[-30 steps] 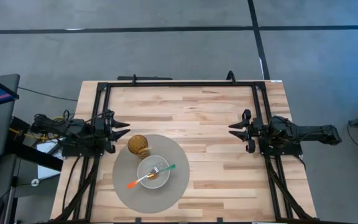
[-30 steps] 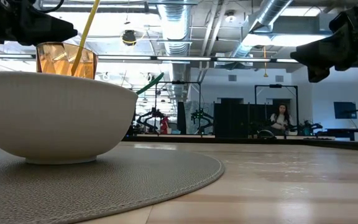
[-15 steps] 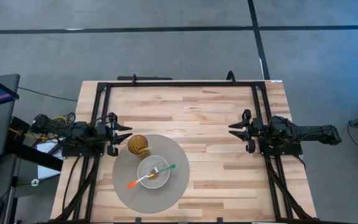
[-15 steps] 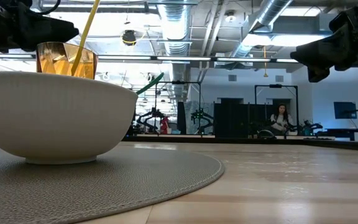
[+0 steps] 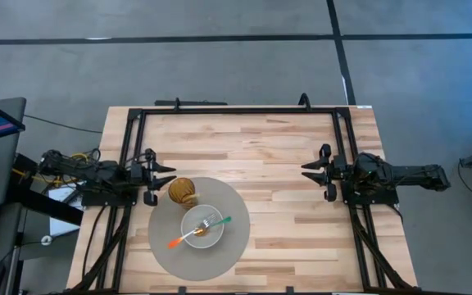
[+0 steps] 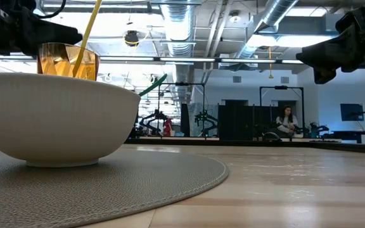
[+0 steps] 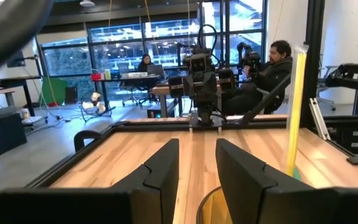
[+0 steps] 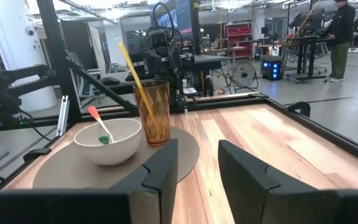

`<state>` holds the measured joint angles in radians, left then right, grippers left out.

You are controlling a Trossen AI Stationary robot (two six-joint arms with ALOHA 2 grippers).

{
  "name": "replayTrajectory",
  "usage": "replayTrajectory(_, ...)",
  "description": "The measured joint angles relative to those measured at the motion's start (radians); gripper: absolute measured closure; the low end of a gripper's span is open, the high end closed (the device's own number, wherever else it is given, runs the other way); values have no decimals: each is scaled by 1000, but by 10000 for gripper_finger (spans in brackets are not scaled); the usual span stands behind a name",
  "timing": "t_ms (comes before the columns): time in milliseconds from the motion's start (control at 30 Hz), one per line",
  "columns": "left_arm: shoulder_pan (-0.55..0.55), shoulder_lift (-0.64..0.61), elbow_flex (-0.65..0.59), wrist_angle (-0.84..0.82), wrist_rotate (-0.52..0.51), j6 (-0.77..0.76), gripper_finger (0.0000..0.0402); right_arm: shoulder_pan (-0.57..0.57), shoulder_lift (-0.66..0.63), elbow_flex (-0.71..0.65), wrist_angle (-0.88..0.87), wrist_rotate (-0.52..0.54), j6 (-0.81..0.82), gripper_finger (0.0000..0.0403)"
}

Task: Pick & Place Utensil
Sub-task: Return to Home Position

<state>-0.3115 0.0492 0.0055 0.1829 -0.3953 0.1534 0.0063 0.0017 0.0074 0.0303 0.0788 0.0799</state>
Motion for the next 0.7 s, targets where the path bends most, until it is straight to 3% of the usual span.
replayTrajectory(700,0,90,0,6,0,-1,294,0,0,0,0,0,0,294)
